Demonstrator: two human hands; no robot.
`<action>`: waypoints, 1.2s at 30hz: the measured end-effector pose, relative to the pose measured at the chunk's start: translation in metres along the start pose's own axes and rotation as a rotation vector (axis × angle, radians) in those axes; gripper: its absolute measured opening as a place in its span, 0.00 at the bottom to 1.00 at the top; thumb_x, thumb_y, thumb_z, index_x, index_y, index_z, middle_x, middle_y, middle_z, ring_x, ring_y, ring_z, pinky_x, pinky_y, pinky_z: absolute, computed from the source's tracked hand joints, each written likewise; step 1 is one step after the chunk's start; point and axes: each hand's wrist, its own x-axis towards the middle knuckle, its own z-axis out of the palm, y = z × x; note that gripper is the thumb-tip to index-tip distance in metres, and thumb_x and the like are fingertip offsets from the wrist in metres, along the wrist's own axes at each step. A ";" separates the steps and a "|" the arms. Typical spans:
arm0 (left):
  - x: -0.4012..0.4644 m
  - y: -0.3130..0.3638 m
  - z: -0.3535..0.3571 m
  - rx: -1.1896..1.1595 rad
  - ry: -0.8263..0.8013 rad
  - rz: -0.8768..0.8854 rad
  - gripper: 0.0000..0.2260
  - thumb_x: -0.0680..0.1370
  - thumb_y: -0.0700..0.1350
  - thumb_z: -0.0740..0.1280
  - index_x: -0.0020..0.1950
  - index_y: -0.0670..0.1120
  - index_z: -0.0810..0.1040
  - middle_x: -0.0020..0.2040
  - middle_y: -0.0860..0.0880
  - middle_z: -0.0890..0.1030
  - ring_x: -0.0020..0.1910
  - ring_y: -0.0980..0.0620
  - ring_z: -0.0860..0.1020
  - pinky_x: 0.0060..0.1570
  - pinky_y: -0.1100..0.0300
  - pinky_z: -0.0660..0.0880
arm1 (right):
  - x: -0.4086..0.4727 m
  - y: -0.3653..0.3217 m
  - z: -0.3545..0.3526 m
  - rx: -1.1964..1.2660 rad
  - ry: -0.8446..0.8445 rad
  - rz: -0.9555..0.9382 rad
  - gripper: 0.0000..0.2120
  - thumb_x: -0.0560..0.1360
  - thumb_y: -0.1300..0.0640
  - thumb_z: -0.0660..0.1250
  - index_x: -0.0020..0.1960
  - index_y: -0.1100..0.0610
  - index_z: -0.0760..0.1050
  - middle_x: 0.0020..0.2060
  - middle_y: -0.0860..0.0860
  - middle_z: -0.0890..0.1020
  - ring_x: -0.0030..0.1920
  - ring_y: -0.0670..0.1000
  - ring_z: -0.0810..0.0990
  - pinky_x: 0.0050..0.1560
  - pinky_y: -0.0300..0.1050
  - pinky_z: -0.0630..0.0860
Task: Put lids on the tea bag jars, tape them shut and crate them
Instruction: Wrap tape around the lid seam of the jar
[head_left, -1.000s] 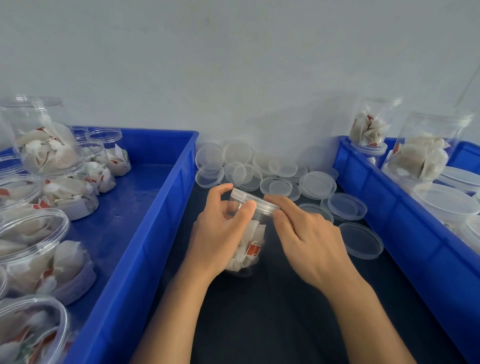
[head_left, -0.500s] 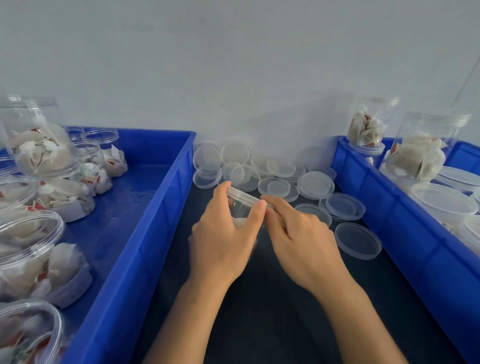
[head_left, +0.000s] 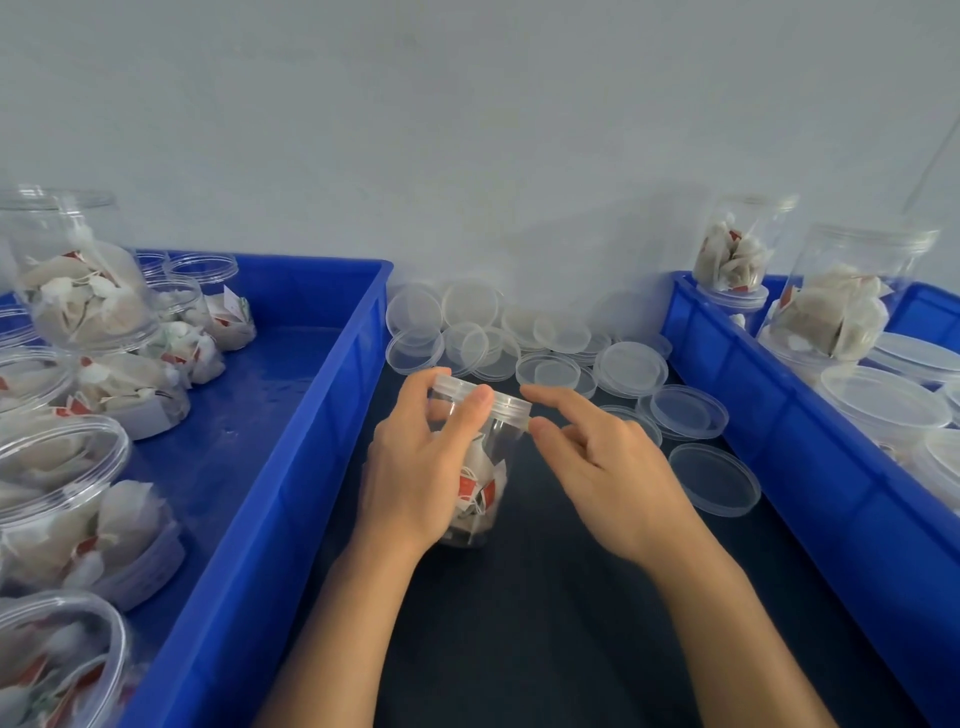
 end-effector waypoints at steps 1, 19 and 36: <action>0.000 0.000 0.000 -0.021 -0.010 0.000 0.29 0.72 0.75 0.64 0.65 0.59 0.78 0.54 0.57 0.85 0.54 0.57 0.84 0.59 0.46 0.81 | 0.000 0.001 -0.001 -0.009 0.005 -0.005 0.17 0.84 0.39 0.55 0.72 0.30 0.68 0.32 0.42 0.78 0.37 0.44 0.76 0.38 0.42 0.66; 0.003 -0.005 -0.010 -0.131 -0.143 0.019 0.27 0.73 0.72 0.64 0.67 0.60 0.72 0.57 0.67 0.81 0.57 0.65 0.82 0.55 0.61 0.76 | -0.002 -0.009 0.004 -0.063 0.014 -0.048 0.17 0.85 0.39 0.53 0.71 0.25 0.65 0.29 0.42 0.77 0.39 0.44 0.77 0.42 0.44 0.70; -0.024 0.010 0.020 0.579 0.118 0.384 0.31 0.77 0.63 0.66 0.76 0.53 0.65 0.68 0.56 0.76 0.61 0.54 0.79 0.51 0.52 0.81 | -0.003 -0.016 0.009 -0.108 0.117 0.130 0.18 0.83 0.38 0.51 0.67 0.33 0.74 0.32 0.40 0.78 0.44 0.51 0.81 0.50 0.54 0.79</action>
